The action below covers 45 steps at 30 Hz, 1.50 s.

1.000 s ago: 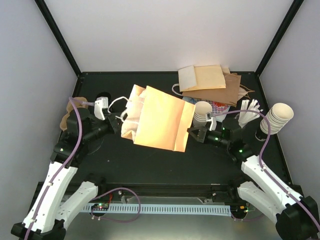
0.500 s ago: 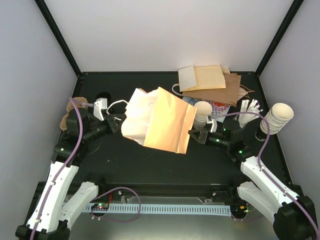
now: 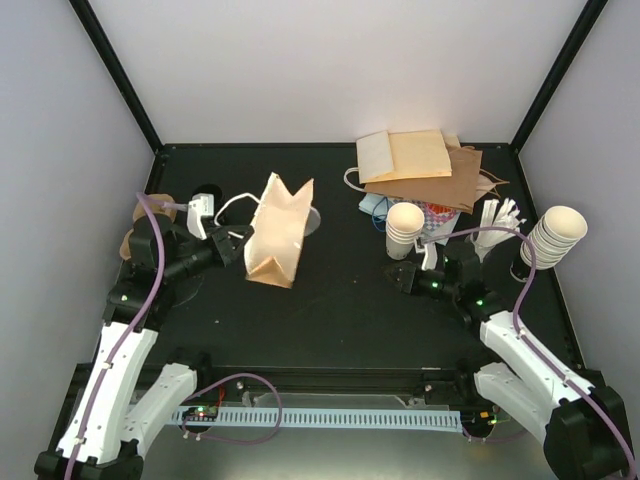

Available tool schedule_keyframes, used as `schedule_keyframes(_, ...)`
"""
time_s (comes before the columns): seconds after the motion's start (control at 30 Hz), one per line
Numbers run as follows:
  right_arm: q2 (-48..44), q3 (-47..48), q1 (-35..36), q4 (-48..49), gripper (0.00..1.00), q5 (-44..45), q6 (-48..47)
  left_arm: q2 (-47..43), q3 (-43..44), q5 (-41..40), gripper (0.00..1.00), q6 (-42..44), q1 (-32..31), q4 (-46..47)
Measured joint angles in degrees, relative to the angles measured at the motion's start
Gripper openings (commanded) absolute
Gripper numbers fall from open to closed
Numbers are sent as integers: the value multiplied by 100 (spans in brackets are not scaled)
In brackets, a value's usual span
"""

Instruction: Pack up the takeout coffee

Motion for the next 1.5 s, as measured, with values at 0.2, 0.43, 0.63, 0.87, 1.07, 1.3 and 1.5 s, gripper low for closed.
schedule_keyframes(0.2, 92, 472, -4, -664, 45, 81, -376, 146, 354, -37, 2, 348, -7, -361)
schedule_keyframes(0.43, 240, 1606, -2, -1456, 58, 63, -780, 304, 1088, -343, 2, 824, -109, -951)
schedule_keyframes(0.63, 363, 2614, 26, -2223, 65, 85, -1036, 463, 1099, -439, 2, 857, -232, -1051)
schedule_keyframes(0.87, 393, 3069, 28, -2774, 70, 302, -1250, 800, 758, -369, 2, 92, -273, -767)
schedule_keyframes(1.07, 599, 3316, 28, -3270, 72, 754, -1475, 1082, 483, -254, 2, -605, -341, -391)
schedule_keyframes(1.3, 778, 3853, 28, -3508, 73, 1084, -1744, 1318, 455, -144, 3, -1211, -343, 369)
schedule_keyframes(1.5, 824, 3866, 28, -3552, 78, 1178, -1832, 1714, 409, -63, 76, -1486, -343, 787)
